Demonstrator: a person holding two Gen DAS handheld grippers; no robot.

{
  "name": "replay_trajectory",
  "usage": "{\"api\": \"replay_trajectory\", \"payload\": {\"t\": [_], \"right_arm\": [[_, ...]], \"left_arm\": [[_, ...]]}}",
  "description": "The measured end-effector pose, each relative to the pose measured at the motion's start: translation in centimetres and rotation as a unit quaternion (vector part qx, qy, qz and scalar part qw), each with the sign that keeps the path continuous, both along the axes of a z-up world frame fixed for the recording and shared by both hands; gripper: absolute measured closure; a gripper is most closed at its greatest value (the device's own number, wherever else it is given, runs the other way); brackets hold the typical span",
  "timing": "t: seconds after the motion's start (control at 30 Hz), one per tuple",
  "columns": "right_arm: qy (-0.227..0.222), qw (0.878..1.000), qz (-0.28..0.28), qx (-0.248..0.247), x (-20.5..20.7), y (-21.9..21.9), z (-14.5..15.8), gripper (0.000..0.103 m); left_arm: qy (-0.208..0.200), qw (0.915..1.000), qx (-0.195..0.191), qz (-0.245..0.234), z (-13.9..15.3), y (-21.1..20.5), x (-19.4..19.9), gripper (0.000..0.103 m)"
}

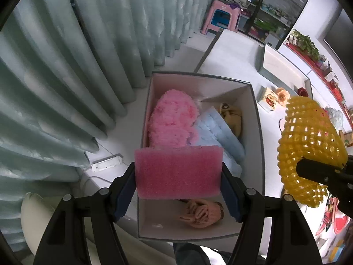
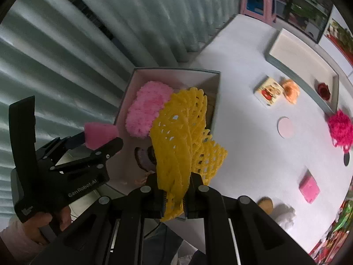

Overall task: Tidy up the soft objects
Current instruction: 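Carry pink sponge and yellow mesh net to the white box and release both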

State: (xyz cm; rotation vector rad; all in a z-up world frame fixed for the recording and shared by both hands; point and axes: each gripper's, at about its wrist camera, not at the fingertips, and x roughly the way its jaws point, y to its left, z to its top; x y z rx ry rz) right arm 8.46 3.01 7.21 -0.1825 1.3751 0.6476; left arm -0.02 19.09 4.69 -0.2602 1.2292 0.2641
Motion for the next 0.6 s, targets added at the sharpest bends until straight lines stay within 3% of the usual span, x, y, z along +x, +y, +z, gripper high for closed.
{"api": "replay_trajectory", "payload": {"t": [0.6], "right_arm": [[0.002, 0.999, 0.037, -0.015, 0.5, 3.7, -0.1, 0.091]], "left_arm": [[0.006, 0.9998, -0.007, 0.015, -0.7, 1.5, -0.4, 0.032]]}}
